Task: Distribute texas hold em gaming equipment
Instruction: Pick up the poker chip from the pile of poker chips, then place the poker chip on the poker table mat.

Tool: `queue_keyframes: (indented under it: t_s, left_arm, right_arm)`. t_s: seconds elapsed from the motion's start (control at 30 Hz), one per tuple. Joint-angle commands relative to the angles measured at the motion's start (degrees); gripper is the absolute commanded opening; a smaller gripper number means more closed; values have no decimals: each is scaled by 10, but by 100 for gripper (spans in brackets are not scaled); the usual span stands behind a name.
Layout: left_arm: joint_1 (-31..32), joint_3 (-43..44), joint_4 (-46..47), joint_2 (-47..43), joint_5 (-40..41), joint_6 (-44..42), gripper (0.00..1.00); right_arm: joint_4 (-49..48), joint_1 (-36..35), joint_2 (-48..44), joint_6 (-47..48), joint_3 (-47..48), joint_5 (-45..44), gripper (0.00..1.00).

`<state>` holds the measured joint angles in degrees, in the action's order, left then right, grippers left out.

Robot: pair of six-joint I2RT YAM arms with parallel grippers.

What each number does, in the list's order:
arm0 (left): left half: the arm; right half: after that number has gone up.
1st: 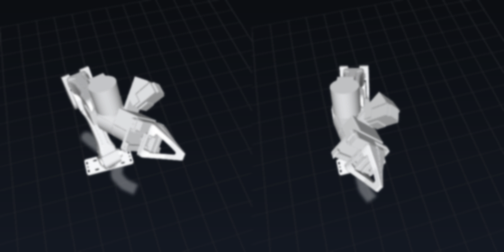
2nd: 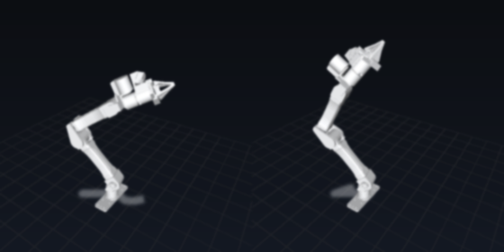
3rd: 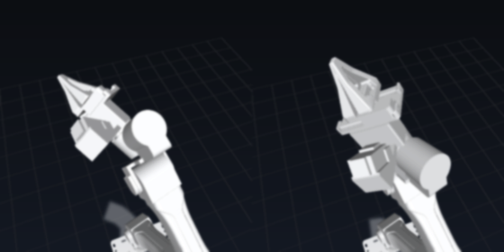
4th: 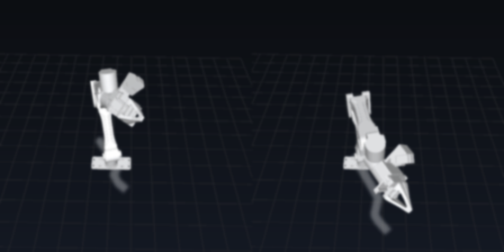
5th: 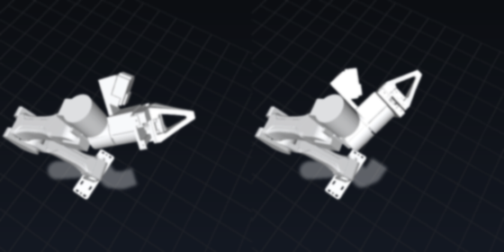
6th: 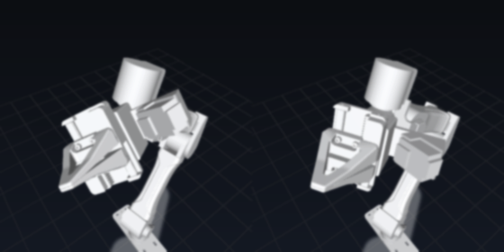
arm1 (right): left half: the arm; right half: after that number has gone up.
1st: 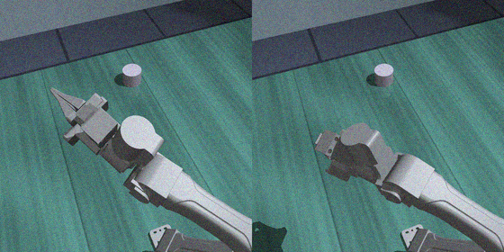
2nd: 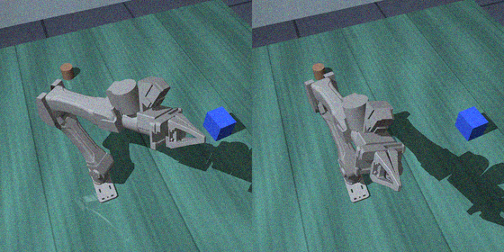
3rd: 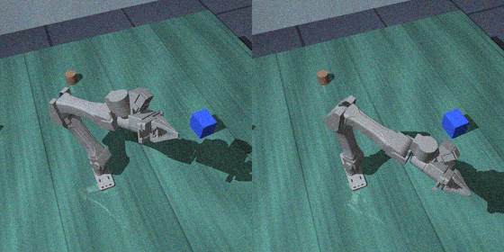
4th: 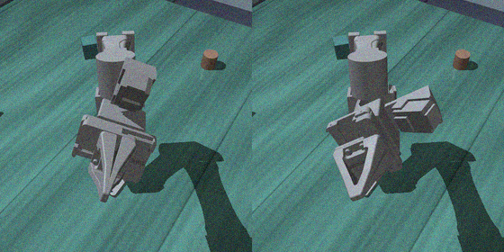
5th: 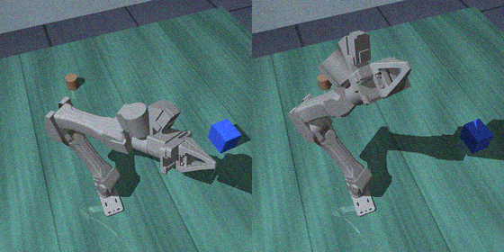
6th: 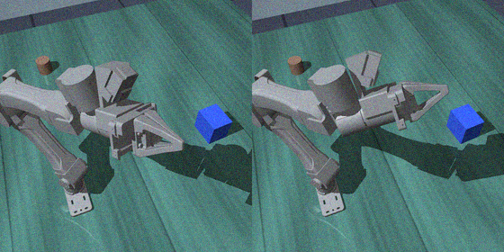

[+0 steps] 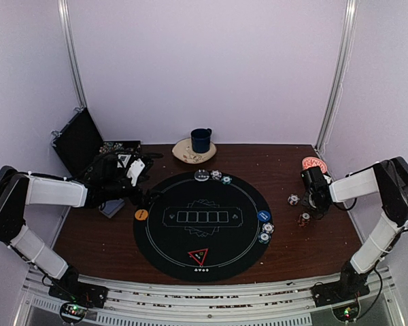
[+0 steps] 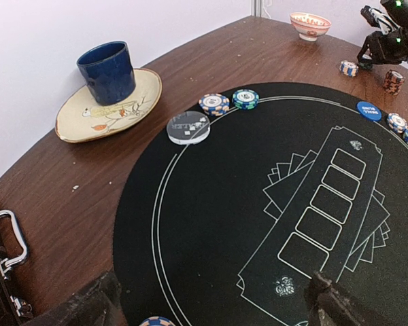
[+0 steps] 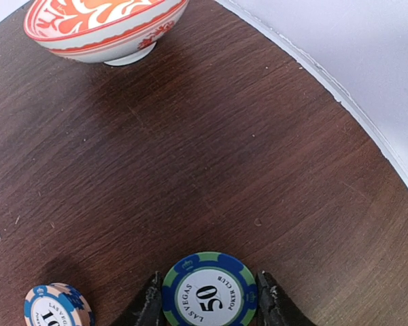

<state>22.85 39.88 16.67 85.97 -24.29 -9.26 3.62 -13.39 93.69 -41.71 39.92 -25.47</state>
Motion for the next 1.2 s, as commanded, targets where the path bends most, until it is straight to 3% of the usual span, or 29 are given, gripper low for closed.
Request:
queue_keyframes:
  t_s: [0.0, 0.23, 0.63, 0.93, 1.17]
  left_arm:
    - [-3, 14, 18, 7, -5, 5, 98]
    - [-3, 13, 19, 6, -2, 5, 98]
    - [-3, 15, 18, 3, 14, 7, 98]
    - [-17, 22, 8, -11, 35, 19, 98]
    - [-42, 26, 6, -30, 65, 36, 98]
  right_arm:
    - [2, 4, -2, 3, 8, -1, 40]
    - [10, 3, -21, 3, 3, 0, 30]
    - [9, -25, -91, 28, 0, -15, 32]
    - [35, -157, -83, 64, 76, -45, 32]
    - [46, -278, 41, 105, 235, -21, 33]
